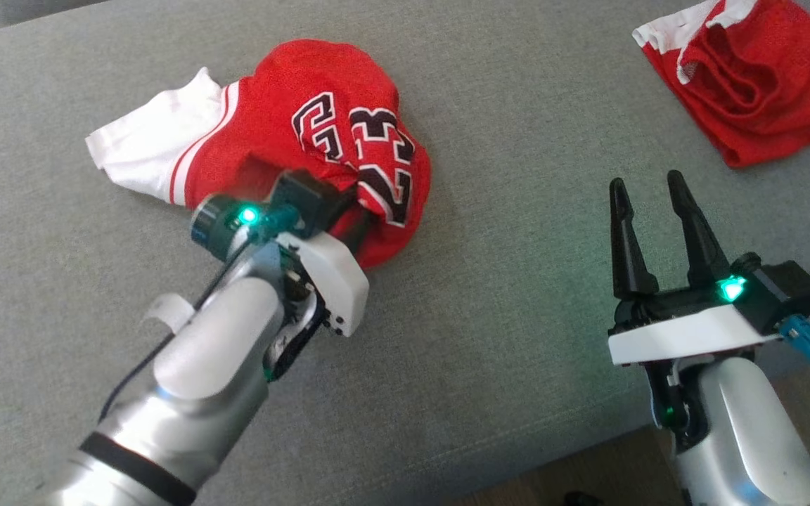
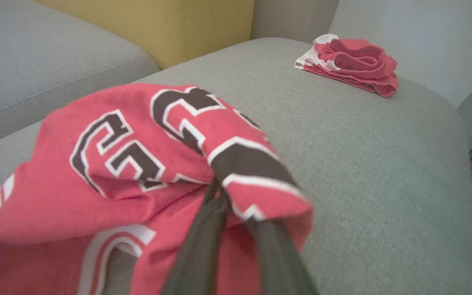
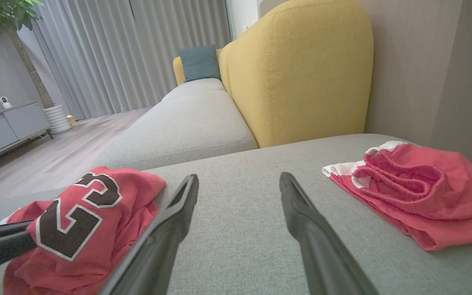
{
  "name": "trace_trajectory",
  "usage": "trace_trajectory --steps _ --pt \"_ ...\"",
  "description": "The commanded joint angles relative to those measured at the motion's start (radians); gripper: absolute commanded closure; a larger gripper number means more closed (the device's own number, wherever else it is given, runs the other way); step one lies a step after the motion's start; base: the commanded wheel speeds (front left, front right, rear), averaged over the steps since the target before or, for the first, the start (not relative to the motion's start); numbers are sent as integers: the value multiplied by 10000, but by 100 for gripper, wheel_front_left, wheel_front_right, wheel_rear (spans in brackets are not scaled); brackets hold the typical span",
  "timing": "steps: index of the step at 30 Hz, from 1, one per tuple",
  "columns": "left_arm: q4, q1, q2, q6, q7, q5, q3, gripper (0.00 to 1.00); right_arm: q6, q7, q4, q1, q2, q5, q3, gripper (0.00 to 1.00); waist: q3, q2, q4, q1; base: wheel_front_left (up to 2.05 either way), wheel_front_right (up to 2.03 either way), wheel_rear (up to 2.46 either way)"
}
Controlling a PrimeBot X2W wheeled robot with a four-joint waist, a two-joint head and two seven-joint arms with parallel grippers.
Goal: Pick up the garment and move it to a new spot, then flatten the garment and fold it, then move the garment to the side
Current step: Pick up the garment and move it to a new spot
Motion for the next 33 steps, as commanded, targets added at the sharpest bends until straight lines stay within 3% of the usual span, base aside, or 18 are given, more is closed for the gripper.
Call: trace_trajectory --steps 1,6,11,23,27,33 --pt "-207 -290 118 57 -180 -22 330 0 71 -117 -268 -260 -18 46 213 0 -66 0 59 0 0 0 0" --pt "-198 107 -27 183 -981 -37 321 0 71 -156 -79 -159 -18 13 174 0 -426 0 482 0 0 0 0" --pt "-794 767 83 644 -1524 -227 742 0 71 -109 91 -29 -18 -142 61 0 -981 0 1118 0 0 0 0" --pt "-3715 4153 675 2382 -1790 -550 3072 0 71 87 317 548 -18 -468 -208 0 -2306 0 2393 0 0 0 0" --pt "-4540 5576 678 2617 -1791 -400 3836 0 71 139 341 870 -18 -505 -268 0 -2652 0 2664 0 0 0 0" --pt "-5095 6856 428 2628 -1792 -171 4663 0 71 126 353 1424 -18 -448 -457 0 -3009 0 2963 0 0 0 0"
